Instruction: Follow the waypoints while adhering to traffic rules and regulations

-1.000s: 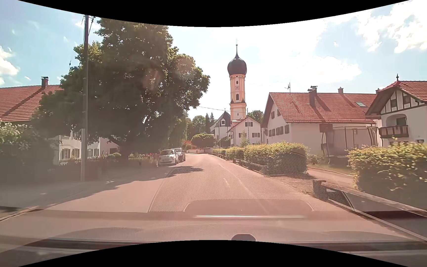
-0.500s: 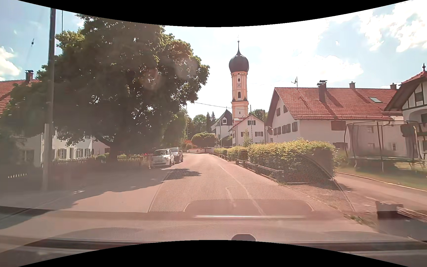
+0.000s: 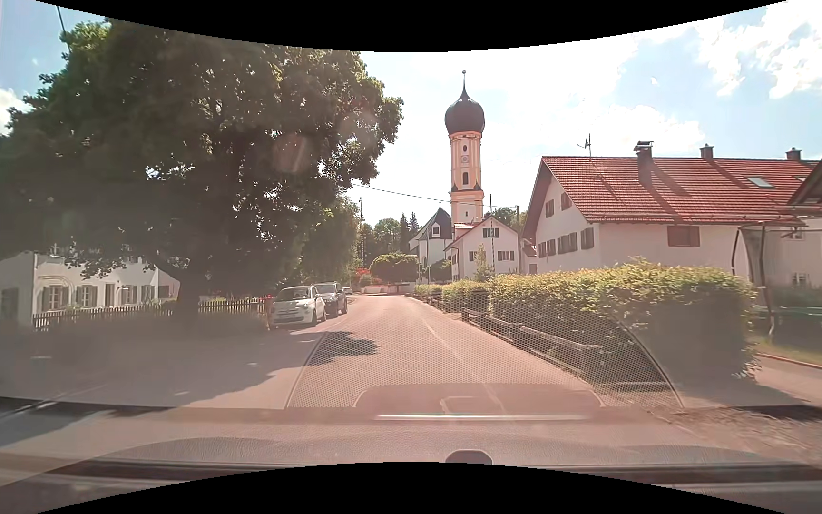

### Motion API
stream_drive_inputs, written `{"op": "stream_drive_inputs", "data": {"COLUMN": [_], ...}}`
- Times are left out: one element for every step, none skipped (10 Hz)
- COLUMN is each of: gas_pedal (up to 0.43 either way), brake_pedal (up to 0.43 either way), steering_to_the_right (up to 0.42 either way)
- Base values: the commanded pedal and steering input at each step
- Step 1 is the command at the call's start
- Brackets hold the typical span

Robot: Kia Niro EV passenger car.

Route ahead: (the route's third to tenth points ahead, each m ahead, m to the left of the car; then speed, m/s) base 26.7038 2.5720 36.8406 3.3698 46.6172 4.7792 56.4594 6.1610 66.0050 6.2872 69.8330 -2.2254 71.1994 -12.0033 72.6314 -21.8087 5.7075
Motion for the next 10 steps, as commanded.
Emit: {"op": "stream_drive_inputs", "data": {"gas_pedal": [0.15, 0.15, 0.15, 0.15, 0.15, 0.15, 0.15, 0.15, 0.15, 0.15], "brake_pedal": [0.0, 0.0, 0.0, 0.0, 0.0, 0.0, 0.0, 0.0, 0.0, 0.0], "steering_to_the_right": [-0.023, -0.024, -0.026, -0.028, -0.028, -0.029, -0.029, -0.027, -0.028, -0.027]}}
